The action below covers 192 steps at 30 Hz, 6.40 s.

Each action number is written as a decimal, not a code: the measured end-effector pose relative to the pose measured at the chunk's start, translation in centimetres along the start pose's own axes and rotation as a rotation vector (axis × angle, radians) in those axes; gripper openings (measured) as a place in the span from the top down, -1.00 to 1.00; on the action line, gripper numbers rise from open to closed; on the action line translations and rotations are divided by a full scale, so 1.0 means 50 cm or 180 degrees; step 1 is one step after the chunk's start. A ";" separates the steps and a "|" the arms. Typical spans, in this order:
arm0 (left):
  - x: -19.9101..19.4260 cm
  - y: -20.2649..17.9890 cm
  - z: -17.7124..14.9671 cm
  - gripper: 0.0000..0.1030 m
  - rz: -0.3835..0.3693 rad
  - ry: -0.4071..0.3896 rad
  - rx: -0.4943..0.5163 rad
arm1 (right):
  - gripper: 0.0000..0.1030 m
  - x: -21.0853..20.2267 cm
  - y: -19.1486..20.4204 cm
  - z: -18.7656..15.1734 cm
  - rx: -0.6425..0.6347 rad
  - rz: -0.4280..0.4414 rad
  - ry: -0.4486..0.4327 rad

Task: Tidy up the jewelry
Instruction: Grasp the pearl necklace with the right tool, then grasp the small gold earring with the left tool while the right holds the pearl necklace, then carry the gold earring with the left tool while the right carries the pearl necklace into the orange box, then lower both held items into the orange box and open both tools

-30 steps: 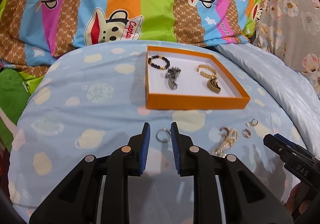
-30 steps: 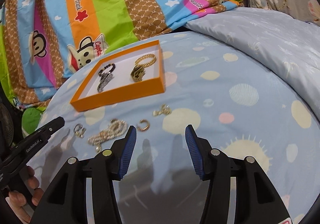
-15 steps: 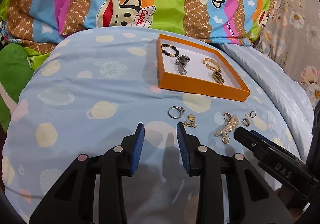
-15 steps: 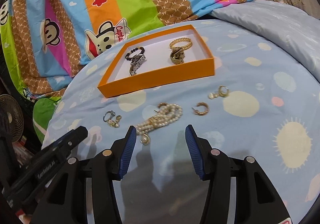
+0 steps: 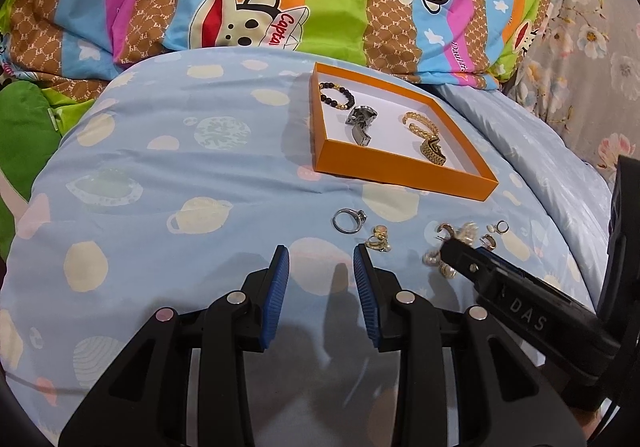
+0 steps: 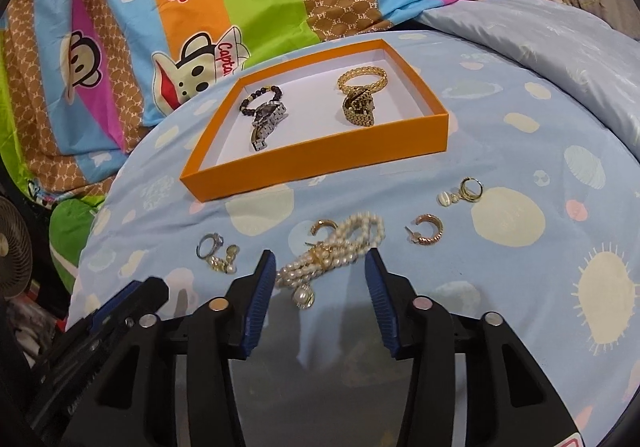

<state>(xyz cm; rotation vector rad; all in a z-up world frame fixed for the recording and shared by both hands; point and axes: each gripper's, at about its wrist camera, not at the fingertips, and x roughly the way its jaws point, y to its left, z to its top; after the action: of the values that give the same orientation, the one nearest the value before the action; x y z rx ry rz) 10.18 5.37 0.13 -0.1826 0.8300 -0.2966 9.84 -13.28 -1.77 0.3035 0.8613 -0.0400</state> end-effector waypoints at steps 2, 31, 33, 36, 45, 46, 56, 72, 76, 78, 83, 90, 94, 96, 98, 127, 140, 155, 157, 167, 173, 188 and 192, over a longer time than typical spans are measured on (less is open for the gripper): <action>0.000 0.000 0.000 0.38 -0.0002 0.0000 0.0002 | 0.51 -0.008 -0.014 -0.006 0.0037 0.0029 0.0015; 0.011 -0.057 -0.005 0.26 -0.0094 0.0083 0.0310 | 0.78 -0.073 -0.088 -0.036 0.0036 -0.0028 -0.0190; 0.019 -0.076 -0.003 0.26 -0.0076 0.0108 0.0385 | 0.78 -0.081 -0.102 -0.043 0.0076 0.0009 -0.0206; 0.044 -0.094 0.008 0.26 -0.0034 0.0171 0.0373 | 0.78 -0.085 -0.110 -0.047 0.0103 0.0046 -0.0215; 0.084 -0.094 0.020 0.67 0.0028 0.0299 0.0268 | 0.78 -0.081 -0.109 -0.048 0.0074 0.0170 -0.0175; 0.083 -0.094 0.020 0.75 0.0012 0.0292 0.0267 | 0.78 -0.081 -0.109 -0.049 0.0068 0.0173 -0.0174; 0.043 -0.085 0.007 0.75 -0.0138 0.0134 0.0235 | 0.78 -0.096 -0.100 -0.051 -0.0033 0.0372 -0.0291; -0.007 -0.082 -0.032 0.75 -0.0163 0.0018 0.0273 | 0.78 -0.119 -0.088 -0.061 -0.0167 0.0488 -0.0411; -0.015 -0.082 -0.035 0.75 -0.0146 -0.0007 0.0282 | 0.78 -0.122 -0.089 -0.062 -0.0157 0.0479 -0.0412; -0.017 -0.081 -0.035 0.75 -0.0136 -0.0012 0.0288 | 0.78 -0.119 -0.090 -0.060 -0.0139 0.0471 -0.0399; -0.016 -0.083 -0.034 0.75 -0.0140 0.0011 0.0300 | 0.78 -0.112 -0.093 -0.054 -0.0113 0.0454 -0.0379; -0.012 -0.087 -0.029 0.75 -0.0118 0.0029 0.0340 | 0.78 -0.109 -0.090 -0.050 -0.0119 0.0438 -0.0368; -0.021 -0.097 0.002 0.75 -0.0116 -0.0068 0.0417 | 0.91 -0.107 -0.088 -0.018 -0.0172 0.0373 -0.0444; -0.023 -0.103 0.031 0.75 -0.0104 -0.0156 0.0457 | 0.94 -0.106 -0.090 0.011 -0.0153 0.0361 -0.0522; -0.020 -0.109 0.067 0.75 -0.0099 -0.0253 0.0477 | 0.95 -0.100 -0.091 0.041 -0.0142 0.0331 -0.0616; 0.010 -0.074 0.082 0.74 -0.0127 -0.0197 0.0291 | 0.76 -0.059 -0.067 0.022 -0.0368 0.0299 -0.0163; 0.045 -0.121 0.191 0.75 -0.0132 -0.0427 0.0430 | 0.76 -0.049 -0.060 0.185 -0.0301 0.0314 -0.0589; 0.177 -0.123 0.213 0.74 -0.0041 -0.0267 0.0421 | 0.76 0.084 -0.086 0.215 -0.0149 0.0223 -0.0418; 0.180 -0.122 0.211 0.74 -0.0059 -0.0275 0.0416 | 0.74 0.089 -0.085 0.214 -0.0159 0.0232 -0.0410; 0.179 -0.108 0.206 0.37 -0.0042 -0.0330 0.0307 | 0.08 0.067 -0.096 0.210 -0.0092 0.0135 -0.0631; 0.179 -0.107 0.204 0.37 -0.0029 -0.0347 0.0320 | 0.08 0.070 -0.097 0.208 -0.0101 0.0142 -0.0631; 0.178 -0.109 0.197 0.37 0.0008 -0.0336 0.0341 | 0.08 0.071 -0.096 0.202 -0.0098 0.0138 -0.0645; 0.168 -0.104 0.187 0.37 0.0057 -0.0349 0.0324 | 0.08 0.058 -0.097 0.191 -0.0121 0.0116 -0.0659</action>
<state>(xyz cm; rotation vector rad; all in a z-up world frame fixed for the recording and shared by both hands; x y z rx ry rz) 21.53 -1.90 1.91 -0.0953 0.7060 -0.3087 18.04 -20.33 0.68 0.2742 0.6502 -0.0207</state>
